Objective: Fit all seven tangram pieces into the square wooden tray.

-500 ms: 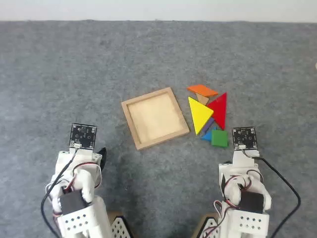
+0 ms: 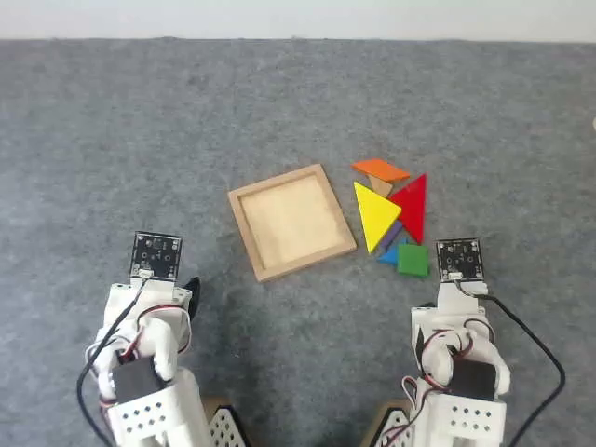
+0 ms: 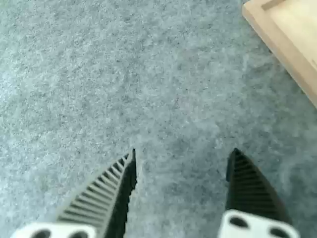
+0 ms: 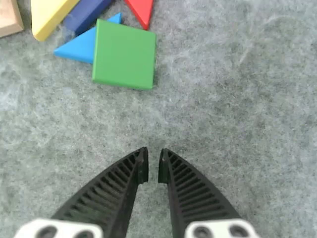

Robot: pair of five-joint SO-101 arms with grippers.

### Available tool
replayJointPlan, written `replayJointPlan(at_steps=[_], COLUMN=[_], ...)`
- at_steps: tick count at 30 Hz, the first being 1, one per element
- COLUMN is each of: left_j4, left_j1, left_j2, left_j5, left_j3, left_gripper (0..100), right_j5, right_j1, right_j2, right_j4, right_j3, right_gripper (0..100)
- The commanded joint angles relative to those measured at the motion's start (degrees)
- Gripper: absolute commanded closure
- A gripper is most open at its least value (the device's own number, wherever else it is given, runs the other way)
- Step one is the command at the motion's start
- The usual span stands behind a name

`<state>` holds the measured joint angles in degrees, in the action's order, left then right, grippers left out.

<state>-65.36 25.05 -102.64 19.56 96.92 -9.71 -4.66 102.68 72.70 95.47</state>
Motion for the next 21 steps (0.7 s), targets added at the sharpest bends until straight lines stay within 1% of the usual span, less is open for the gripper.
replayJointPlan(at_steps=[1, 6, 9, 12, 14, 16, 19, 21], left_j4=[0.2, 0.2, 0.2, 0.2, 0.2, 0.2, 0.2, 0.2], left_j1=[-0.1, -0.1, -0.1, -0.1, -0.1, -0.1, -0.1, -0.1], left_j2=[0.2, 0.2, 0.2, 0.2, 0.2, 0.2, 0.2, 0.2], left_j5=[0.6, 0.6, 0.6, 0.6, 0.6, 0.6, 0.6, 0.6], left_j3=[-0.4, -0.4, -0.4, -0.4, -0.4, -0.4, -0.4, -0.4], left_gripper=[72, 72, 72, 72, 72, 72, 72, 72], right_j5=[0.4, 0.4, -0.5, -8.2, -13.2, -15.6, -16.4, -16.4], right_j1=[-0.2, 0.5, 0.0, -1.3, -3.7, -5.3, -4.4, -2.5], right_j2=[-0.2, -0.2, -0.2, -0.2, -0.8, -1.5, -4.8, -9.5], right_j4=[0.3, -1.2, -8.1, -13.0, -12.9, -9.5, -3.8, -3.6], right_j3=[1.1, 1.1, 1.0, -0.5, -3.3, -7.3, -14.7, -19.1], right_gripper=[93.7, 93.6, 93.6, 93.6, 93.6, 93.6, 93.6, 93.5])
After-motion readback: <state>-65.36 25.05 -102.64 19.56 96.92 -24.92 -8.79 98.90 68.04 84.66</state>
